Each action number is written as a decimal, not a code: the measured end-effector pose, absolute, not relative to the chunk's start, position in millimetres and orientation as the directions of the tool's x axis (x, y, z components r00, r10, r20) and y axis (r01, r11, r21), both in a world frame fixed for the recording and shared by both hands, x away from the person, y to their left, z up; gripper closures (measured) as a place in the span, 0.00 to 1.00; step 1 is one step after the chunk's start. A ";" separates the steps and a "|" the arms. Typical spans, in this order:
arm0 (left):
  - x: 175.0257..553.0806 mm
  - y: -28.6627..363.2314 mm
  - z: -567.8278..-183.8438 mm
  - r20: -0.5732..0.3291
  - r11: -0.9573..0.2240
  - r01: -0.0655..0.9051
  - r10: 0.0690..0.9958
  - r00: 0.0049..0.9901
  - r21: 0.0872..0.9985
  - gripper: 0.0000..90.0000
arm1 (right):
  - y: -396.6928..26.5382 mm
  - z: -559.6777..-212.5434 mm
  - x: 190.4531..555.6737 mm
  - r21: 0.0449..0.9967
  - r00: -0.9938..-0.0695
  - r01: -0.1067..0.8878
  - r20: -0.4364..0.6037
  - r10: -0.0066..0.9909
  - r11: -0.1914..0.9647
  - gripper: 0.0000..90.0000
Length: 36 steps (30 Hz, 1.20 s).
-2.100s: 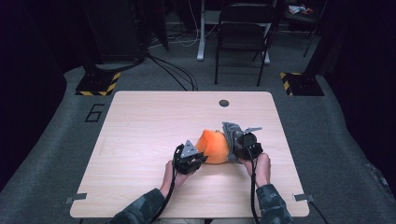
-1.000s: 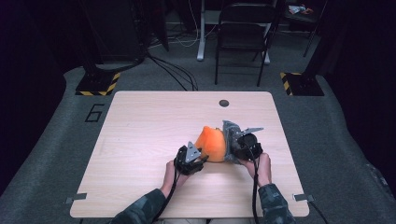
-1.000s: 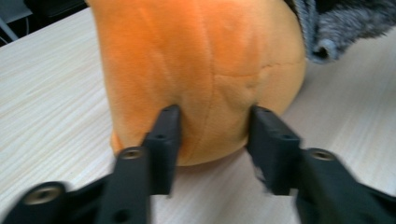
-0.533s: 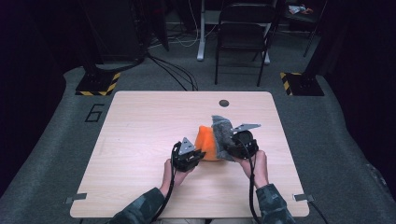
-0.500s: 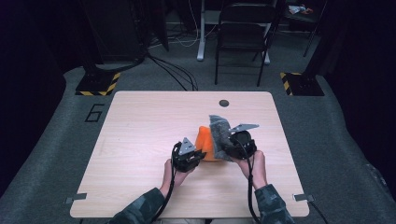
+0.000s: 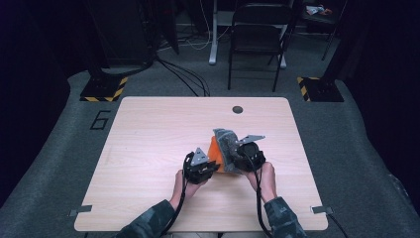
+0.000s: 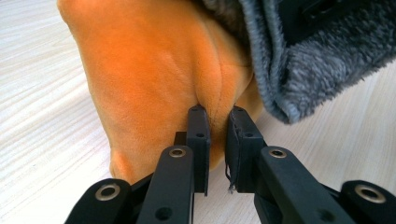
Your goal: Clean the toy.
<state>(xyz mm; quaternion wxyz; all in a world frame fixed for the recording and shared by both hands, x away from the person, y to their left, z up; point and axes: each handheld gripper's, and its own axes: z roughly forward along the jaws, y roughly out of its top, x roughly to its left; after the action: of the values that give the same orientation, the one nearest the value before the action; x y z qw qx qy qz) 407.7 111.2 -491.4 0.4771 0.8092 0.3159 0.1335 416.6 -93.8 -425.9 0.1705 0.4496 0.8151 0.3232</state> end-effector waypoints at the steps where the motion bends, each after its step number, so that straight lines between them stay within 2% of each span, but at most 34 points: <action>1: 408.5 112.0 -491.5 -0.081 -0.350 0.382 0.638 0.766 0.855 0.90 | -95.4 -426.3 417.0 0.674 -0.532 0.632 0.019 0.847 0.381 0.79; 7: 409.3 112.2 -492.2 -0.087 -0.346 0.387 0.639 0.764 0.855 0.89 | -107.7 -432.1 422.0 0.663 -0.500 0.649 0.002 0.866 0.373 0.79; 17: 409.0 111.8 -493.1 -0.083 -0.354 0.382 0.633 0.770 0.854 0.89 | -125.2 -446.1 429.6 0.631 -0.444 0.704 0.033 0.895 0.326 0.79; 19: 409.4 112.0 -493.1 -0.082 -0.355 0.382 0.631 0.771 0.854 0.89 | -129.6 -450.1 431.9 0.626 -0.439 0.704 0.011 0.899 0.336 0.79; 25: 410.3 112.9 -494.0 -0.084 -0.354 0.382 0.630 0.772 0.854 0.89 | -139.9 -469.6 437.3 0.579 -0.390 0.758 0.031 0.920 0.302 0.80; 30: 410.6 114.2 -494.5 -0.073 -0.357 0.375 0.634 0.770 0.856 0.89 | -147.0 -493.5 443.2 0.526 -0.385 0.791 0.032 0.923 0.311 0.79; 33: 410.8 114.3 -494.4 -0.080 -0.351 0.378 0.633 0.770 0.857 0.89 | -149.7 -482.6 443.3 0.536 -0.381 0.784 0.017 0.925 0.313 0.80; 36: 410.2 113.9 -494.5 -0.078 -0.353 0.376 0.632 0.771 0.857 0.89 | -152.9 -462.8 439.3 0.583 -0.368 0.766 0.053 0.928 0.270 0.80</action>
<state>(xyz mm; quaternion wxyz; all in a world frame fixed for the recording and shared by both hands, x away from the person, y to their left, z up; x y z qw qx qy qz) 410.2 113.9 -494.5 0.4768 0.8114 0.3104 0.1342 439.3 -152.9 -462.8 0.1512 0.5414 0.7825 0.2677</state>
